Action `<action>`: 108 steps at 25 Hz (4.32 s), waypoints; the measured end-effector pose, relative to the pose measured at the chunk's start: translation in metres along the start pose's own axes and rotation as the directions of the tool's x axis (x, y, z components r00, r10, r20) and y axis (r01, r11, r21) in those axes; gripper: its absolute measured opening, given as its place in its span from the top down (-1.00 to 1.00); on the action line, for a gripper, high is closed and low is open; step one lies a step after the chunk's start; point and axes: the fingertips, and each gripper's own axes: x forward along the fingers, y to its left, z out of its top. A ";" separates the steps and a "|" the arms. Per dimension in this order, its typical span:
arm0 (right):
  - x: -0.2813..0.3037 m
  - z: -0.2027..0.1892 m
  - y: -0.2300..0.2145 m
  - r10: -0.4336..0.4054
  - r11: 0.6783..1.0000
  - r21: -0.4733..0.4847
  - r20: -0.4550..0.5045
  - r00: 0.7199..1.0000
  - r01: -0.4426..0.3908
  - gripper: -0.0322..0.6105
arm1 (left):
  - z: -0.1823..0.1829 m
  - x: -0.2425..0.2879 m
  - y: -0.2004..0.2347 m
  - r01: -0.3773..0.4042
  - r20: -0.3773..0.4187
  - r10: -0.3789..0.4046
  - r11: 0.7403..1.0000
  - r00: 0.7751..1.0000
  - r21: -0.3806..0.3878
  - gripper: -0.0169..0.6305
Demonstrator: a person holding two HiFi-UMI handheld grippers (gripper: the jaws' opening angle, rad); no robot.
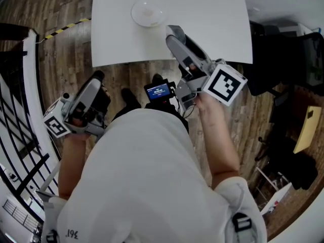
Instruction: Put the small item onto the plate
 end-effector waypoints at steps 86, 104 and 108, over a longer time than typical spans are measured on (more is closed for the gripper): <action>0.174 -0.008 -0.175 -0.469 0.707 -0.664 -0.182 0.865 0.243 -0.10 | 0.040 -0.045 0.055 -0.174 0.119 0.177 0.984 0.977 -0.036 0.61; 0.047 -0.002 -0.026 -0.216 0.866 -0.475 -0.074 0.974 0.156 0.89 | 0.016 -0.019 0.028 -0.069 0.030 0.070 0.997 0.997 -0.034 0.61; 0.028 -0.010 -0.011 -0.199 0.885 -0.442 -0.076 0.977 0.146 0.89 | 0.012 -0.015 0.017 -0.037 0.011 0.037 0.999 0.999 -0.027 0.61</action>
